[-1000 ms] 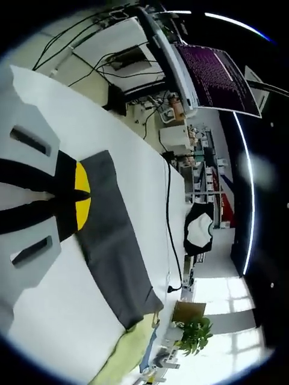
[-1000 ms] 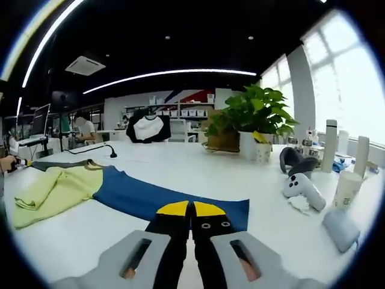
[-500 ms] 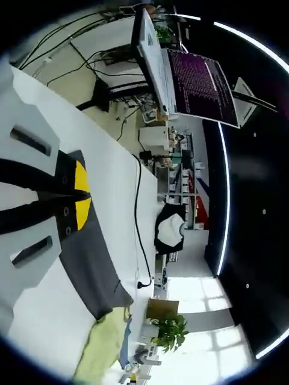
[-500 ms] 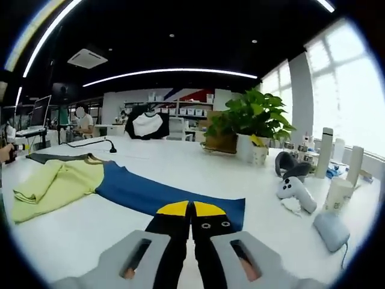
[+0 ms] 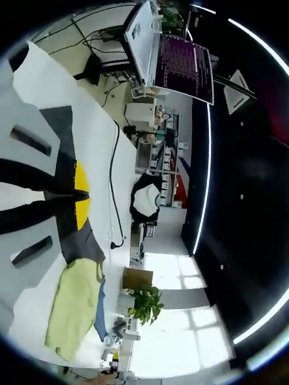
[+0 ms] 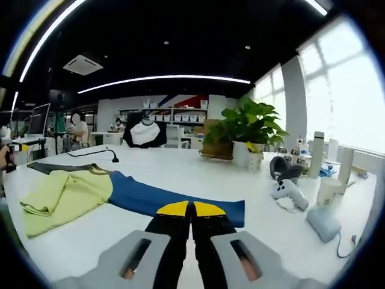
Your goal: Fold the garment on the visible template until the final outline fits inside the template.
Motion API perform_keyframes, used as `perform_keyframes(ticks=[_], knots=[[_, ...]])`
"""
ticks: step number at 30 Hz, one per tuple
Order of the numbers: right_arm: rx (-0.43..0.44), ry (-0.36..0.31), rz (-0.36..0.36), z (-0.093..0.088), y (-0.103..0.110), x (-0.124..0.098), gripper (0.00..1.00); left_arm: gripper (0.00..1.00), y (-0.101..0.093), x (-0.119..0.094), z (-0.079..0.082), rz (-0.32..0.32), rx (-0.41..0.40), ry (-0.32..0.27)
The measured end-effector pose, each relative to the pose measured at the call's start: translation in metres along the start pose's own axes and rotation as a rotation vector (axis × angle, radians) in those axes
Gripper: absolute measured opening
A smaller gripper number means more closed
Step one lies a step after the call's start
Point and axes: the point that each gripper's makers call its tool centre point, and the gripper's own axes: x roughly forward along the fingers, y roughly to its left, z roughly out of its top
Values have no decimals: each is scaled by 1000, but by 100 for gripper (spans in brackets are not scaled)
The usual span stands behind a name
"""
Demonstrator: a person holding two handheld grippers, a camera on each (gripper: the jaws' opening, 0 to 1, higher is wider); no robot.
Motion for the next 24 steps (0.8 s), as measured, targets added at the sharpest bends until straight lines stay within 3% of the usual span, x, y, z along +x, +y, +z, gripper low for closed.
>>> perform_keyframes(ticks=[2,13,17,20,24], knots=[[4,-17,14,4,8,-3,0,1,-24,-4,-3,-72,3,10],[-52,-20,62,5,55,-11,9,1,-86,-30,-12,-201,-59,-5],[-56,-13,87,2,67,-16,12,1,-102,-39,-13,-223,-48,-10],[-11,-13,135,0,75,-19,14,2,-112,-41,-13,-241,-14,-4],[-36,15,150,-5,83,-24,20,5,-123,-46,-15,-262,9,6]])
